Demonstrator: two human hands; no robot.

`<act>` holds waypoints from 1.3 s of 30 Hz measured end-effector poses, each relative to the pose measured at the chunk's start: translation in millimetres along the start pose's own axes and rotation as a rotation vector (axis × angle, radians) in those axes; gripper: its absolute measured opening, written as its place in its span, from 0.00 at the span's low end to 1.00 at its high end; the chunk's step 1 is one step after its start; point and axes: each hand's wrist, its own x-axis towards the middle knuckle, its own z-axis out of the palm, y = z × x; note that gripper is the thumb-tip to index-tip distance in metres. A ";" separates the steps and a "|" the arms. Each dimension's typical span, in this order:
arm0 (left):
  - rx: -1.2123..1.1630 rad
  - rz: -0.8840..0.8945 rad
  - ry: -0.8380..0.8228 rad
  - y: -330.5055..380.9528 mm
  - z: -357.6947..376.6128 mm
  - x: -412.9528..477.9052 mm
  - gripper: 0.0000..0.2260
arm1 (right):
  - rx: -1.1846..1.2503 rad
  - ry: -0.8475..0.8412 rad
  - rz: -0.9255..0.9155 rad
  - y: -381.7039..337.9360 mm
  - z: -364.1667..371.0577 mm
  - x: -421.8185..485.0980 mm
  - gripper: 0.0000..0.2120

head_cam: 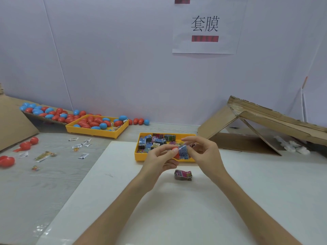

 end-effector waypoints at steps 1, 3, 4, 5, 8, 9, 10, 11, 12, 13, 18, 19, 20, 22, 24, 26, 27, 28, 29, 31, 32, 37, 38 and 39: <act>0.011 0.001 -0.001 -0.3 0.1 0.3 0.06 | -0.020 -0.013 -0.020 -0.3 -0.3 0.0 0.14; 0.029 0.004 -0.003 -0.9 0.1 0.8 0.08 | -0.061 -0.022 -0.063 -0.4 -1.0 -0.8 0.16; 0.039 0.008 -0.006 -1.1 0.1 1.0 0.09 | -0.078 -0.017 -0.078 -0.3 -1.2 -1.2 0.16; 0.050 0.015 -0.009 -1.1 0.2 1.0 0.09 | -0.092 -0.010 -0.087 0.2 -1.3 -1.5 0.16; 0.084 0.054 -0.026 -1.9 0.2 0.8 0.05 | -0.110 0.020 -0.089 3.2 -1.0 -1.5 0.13; 0.094 0.069 -0.029 -1.9 0.3 0.9 0.04 | -0.107 0.027 -0.085 3.8 -0.9 -1.5 0.12; 0.102 0.082 -0.029 -1.8 0.4 0.9 0.04 | -0.102 0.030 -0.078 4.1 -0.9 -1.3 0.12; 0.107 0.093 -0.026 -1.7 0.3 1.3 0.03 | -0.097 0.029 -0.071 4.0 -0.7 -1.2 0.12; 0.108 0.101 -0.025 -1.6 0.0 1.6 0.02 | -0.094 0.025 -0.065 3.8 -0.6 -1.0 0.12; 0.108 0.106 -0.026 -1.4 -0.2 1.8 0.01 | -0.091 0.021 -0.060 3.7 -0.5 -0.7 0.12; 0.101 0.124 -0.025 -1.3 -1.0 1.7 0.03 | -0.073 0.011 -0.059 0.6 0.2 -1.0 0.15; 0.107 0.126 -0.020 -1.4 -1.2 1.7 0.02 | -0.070 0.007 -0.059 0.2 0.4 -1.4 0.17; 0.116 0.128 -0.015 -1.6 -1.3 2.0 0.01 | -0.067 0.004 -0.057 0.1 0.4 -1.6 0.18; 0.135 0.133 -0.010 -2.2 -1.3 2.3 0.02 | -0.064 -0.003 -0.050 0.7 0.0 -1.3 0.19; 0.154 0.140 -0.008 -2.7 -1.1 2.5 0.03 | -0.060 -0.009 -0.045 1.5 -0.6 -0.9 0.19; 0.163 0.149 -0.011 -2.4 -0.7 2.1 0.06 | -0.044 -0.011 -0.044 1.4 -0.9 -1.1 0.20; 0.157 0.152 -0.015 -2.3 -0.5 1.7 0.07 | -0.036 -0.013 -0.041 1.2 -1.1 -1.1 0.20; 0.149 0.152 -0.020 -1.9 -0.3 1.1 0.10 | -0.029 -0.016 -0.035 1.0 -1.6 -0.9 0.20; 0.145 0.150 -0.022 -1.3 -0.1 0.7 0.13 | -0.025 -0.021 -0.031 0.7 -2.0 -0.6 0.20; 0.147 0.146 -0.028 -0.5 -0.3 0.5 0.15 | -0.019 -0.035 -0.030 0.3 -3.2 0.0 0.22; 0.151 0.144 -0.033 -0.2 -0.3 0.7 0.15 | -0.019 -0.042 -0.033 0.1 -3.7 0.4 0.22; 0.177 0.136 -0.044 1.5 -0.7 0.5 0.11 | -0.041 -0.075 -0.052 0.9 -4.8 1.5 0.17; 0.179 0.136 -0.050 1.8 -0.8 0.2 0.10 | -0.053 -0.083 -0.065 1.1 -5.5 1.4 0.15; 0.180 0.137 -0.056 2.0 -0.8 0.2 0.10 | -0.071 -0.086 -0.085 1.3 -6.1 1.2 0.15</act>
